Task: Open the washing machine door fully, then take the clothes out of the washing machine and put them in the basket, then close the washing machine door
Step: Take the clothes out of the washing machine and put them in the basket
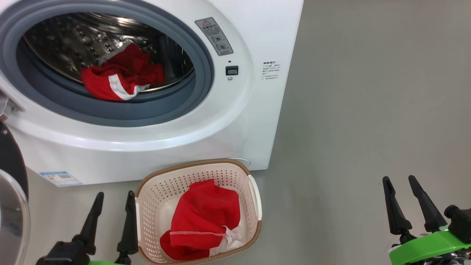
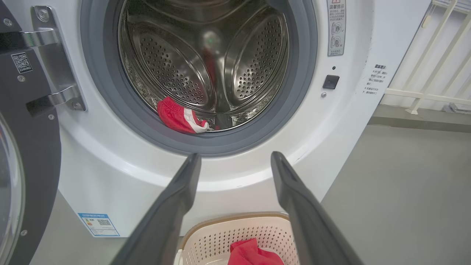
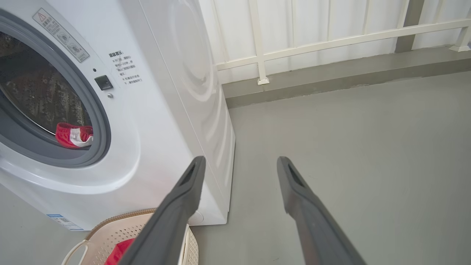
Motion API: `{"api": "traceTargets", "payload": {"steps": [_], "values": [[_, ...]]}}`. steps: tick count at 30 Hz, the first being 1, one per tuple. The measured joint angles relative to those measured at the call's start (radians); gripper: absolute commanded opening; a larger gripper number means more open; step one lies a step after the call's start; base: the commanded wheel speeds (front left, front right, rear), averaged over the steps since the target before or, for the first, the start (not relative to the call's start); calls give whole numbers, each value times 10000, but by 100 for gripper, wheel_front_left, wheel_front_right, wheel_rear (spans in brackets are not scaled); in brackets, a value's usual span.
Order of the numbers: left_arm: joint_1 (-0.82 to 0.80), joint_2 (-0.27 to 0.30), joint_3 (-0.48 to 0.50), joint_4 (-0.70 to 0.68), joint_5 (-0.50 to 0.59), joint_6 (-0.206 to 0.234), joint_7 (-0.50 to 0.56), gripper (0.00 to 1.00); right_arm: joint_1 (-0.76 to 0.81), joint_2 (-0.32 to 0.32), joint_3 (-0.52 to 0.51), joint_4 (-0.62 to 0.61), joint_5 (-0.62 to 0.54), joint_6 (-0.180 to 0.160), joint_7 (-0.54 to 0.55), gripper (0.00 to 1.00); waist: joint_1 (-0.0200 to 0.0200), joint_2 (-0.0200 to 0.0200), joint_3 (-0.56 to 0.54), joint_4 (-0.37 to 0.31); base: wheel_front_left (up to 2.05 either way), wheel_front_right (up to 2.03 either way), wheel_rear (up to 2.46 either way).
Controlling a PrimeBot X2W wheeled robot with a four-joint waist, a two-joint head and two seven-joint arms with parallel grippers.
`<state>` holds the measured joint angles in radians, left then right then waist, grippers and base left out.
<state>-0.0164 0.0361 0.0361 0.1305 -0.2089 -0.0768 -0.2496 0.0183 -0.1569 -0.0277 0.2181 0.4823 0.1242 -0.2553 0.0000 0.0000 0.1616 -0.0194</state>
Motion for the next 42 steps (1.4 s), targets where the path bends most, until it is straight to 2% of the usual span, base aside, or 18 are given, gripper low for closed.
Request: {"api": "traceTargets", "payload": {"steps": [6, 20, 29, 37, 42], "values": [[-1, 4, -35, -159, -52, 163, 0, 100, 0, 15, -4, -6, -13, 0, 0, 100, 0, 0, 8, -47, 0, 0, 0], [-479, 35, -272, 274, 2, 159, 0, 100, -81, 59, 12, -84, -13, 0, 0, 100, 0, 0, 475, -43, 0, 0, 0], [-3209, 44, -428, 1636, 796, 157, -2, 100, -960, 117, 119, -169, -13, 0, 0, 100, 0, 0, 1292, -68, 0, 0, 0], [-6381, 382, -757, 4188, 1459, 194, 6, 100, -1750, 280, 263, -236, 2, 0, 0, 100, 0, 0, 2279, -203, 0, 0, 0], [-8323, 696, -926, 5762, 1712, 391, 142, 100, -2133, 330, 328, -272, 6, 0, -2, 100, 0, 0, 2903, -344, 0, 0, 0]]}}
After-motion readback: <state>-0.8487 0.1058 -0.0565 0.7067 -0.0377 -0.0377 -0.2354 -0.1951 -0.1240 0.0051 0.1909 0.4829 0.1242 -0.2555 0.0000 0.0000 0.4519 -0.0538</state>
